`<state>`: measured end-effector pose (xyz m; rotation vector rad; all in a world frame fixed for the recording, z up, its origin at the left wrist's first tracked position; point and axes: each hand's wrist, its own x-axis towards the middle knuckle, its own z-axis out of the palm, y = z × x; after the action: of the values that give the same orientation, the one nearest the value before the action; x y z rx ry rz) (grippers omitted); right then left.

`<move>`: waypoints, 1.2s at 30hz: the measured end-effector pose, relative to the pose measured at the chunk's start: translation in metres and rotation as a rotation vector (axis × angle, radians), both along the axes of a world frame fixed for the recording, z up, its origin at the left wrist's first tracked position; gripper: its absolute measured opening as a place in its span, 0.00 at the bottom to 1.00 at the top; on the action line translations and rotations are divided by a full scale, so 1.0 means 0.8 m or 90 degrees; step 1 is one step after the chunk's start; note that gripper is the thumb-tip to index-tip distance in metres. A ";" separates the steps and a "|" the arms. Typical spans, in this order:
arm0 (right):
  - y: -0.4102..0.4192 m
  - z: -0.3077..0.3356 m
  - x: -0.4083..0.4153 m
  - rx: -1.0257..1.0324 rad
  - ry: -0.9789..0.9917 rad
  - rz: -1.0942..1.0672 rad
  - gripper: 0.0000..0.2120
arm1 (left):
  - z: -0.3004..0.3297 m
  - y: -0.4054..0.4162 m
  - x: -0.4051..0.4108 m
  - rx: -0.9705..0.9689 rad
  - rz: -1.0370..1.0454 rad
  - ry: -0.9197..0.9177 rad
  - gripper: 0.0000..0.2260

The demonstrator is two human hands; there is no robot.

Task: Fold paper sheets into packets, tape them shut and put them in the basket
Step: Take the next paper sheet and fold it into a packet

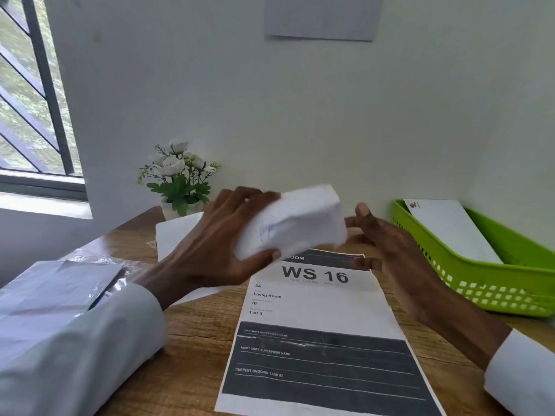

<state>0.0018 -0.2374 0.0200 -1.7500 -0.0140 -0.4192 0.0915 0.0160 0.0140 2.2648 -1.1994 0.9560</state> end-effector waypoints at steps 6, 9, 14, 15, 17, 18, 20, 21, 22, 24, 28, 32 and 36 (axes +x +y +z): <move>0.033 -0.001 -0.003 0.085 -0.012 0.191 0.35 | 0.018 -0.012 -0.018 -0.129 -0.001 -0.024 0.37; 0.052 0.004 -0.008 0.154 -0.051 0.210 0.24 | 0.022 -0.020 -0.028 -0.128 -0.018 -0.052 0.42; 0.047 0.003 -0.003 0.184 -0.139 0.123 0.16 | 0.020 -0.021 -0.032 -0.178 -0.089 -0.013 0.49; 0.044 0.004 -0.001 0.182 -0.157 0.107 0.15 | 0.018 -0.021 -0.031 -0.195 -0.104 0.003 0.48; 0.041 0.009 -0.001 0.181 -0.196 0.105 0.18 | 0.017 -0.023 -0.031 -0.225 -0.123 0.028 0.45; 0.042 0.011 -0.002 0.172 -0.215 0.118 0.21 | 0.016 -0.025 -0.032 -0.238 -0.128 0.032 0.44; 0.043 0.015 -0.006 0.147 -0.245 0.162 0.26 | 0.017 -0.027 -0.034 -0.252 -0.136 0.027 0.42; 0.044 0.015 -0.008 0.131 -0.251 0.180 0.28 | 0.018 -0.028 -0.036 -0.259 -0.138 0.024 0.40; 0.044 0.016 -0.009 0.107 -0.255 0.188 0.28 | 0.019 -0.027 -0.038 -0.269 -0.143 0.023 0.37; 0.043 0.017 -0.012 0.042 -0.266 0.184 0.27 | 0.021 -0.026 -0.039 -0.292 -0.163 0.041 0.32; 0.036 0.022 -0.018 -0.099 -0.273 0.191 0.25 | 0.020 -0.021 -0.032 -0.324 -0.230 0.108 0.31; 0.034 0.007 -0.009 -0.183 -0.232 0.119 0.26 | 0.024 -0.022 -0.042 -0.336 -0.288 0.177 0.20; 0.040 -0.004 -0.007 -0.184 -0.228 0.099 0.18 | 0.026 -0.025 -0.052 -0.287 -0.366 0.207 0.16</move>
<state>-0.0036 -0.2057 0.0171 -1.9171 -0.4844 -0.6346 0.0502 -0.0041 0.0345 1.5215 -1.2315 0.5370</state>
